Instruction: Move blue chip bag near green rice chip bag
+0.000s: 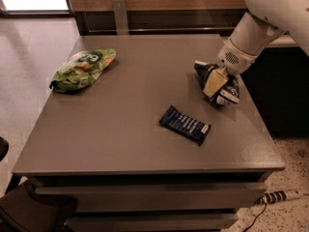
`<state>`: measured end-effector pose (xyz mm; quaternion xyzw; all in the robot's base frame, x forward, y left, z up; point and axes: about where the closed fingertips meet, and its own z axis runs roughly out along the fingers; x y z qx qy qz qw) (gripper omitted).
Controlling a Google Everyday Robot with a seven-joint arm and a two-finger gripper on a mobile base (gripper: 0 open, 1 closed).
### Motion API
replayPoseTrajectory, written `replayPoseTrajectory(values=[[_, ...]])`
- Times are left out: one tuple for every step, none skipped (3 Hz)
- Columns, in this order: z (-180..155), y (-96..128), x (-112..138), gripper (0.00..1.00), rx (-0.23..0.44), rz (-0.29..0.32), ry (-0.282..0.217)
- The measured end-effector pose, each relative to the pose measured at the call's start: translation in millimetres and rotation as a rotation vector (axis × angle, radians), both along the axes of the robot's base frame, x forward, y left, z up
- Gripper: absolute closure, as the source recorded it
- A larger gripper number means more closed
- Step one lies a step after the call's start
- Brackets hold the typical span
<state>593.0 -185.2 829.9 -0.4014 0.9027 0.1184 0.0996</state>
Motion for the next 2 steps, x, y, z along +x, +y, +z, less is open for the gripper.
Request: replayPoseTrajectory(values=[[38,15,5,1.00,-0.055,0.047,-0.070],[74,32,9,1.00,-0.024,0.099,-0.154]])
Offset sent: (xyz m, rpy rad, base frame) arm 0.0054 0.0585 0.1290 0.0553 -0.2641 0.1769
